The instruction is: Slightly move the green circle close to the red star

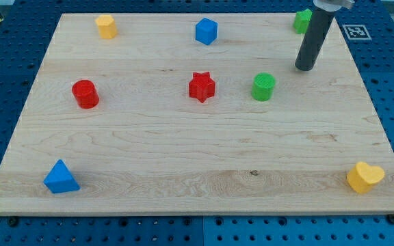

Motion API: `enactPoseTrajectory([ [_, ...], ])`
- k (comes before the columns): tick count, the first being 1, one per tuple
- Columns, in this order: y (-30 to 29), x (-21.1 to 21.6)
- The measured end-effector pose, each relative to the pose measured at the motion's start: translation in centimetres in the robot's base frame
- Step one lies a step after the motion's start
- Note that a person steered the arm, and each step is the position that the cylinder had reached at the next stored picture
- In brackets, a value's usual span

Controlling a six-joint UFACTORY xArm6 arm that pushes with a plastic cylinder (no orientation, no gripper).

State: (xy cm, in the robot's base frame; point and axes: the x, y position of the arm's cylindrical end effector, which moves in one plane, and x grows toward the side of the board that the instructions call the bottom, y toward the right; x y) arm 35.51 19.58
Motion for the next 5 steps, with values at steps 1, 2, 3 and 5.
enactPoseTrajectory([
  [1, 0.00, 0.09],
  [2, 0.00, 0.19],
  [3, 0.00, 0.19],
  [5, 0.00, 0.76],
])
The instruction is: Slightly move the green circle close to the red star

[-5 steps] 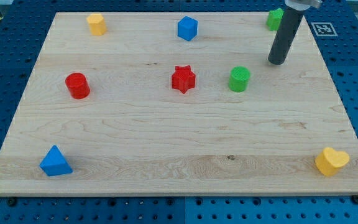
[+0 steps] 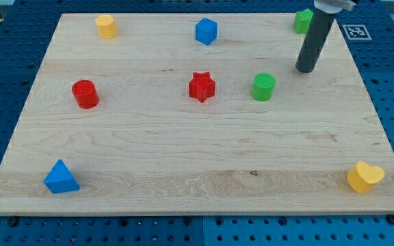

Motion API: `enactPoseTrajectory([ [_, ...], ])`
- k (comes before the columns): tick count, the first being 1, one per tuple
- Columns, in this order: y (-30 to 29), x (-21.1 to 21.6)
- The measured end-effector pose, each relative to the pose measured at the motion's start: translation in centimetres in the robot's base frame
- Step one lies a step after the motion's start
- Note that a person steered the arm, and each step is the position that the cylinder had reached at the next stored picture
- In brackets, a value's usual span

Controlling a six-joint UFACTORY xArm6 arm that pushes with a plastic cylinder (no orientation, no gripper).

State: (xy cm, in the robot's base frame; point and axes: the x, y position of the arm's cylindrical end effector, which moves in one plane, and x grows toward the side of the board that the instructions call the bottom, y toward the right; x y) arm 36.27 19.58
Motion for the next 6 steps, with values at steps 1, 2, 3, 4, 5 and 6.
enactPoseTrajectory([
  [1, 0.0, 1.9],
  [2, 0.0, 2.2],
  [3, -0.1, 2.2],
  [4, -1.0, 2.2],
  [5, -3.4, 2.2],
  [6, -5.5, 2.2],
])
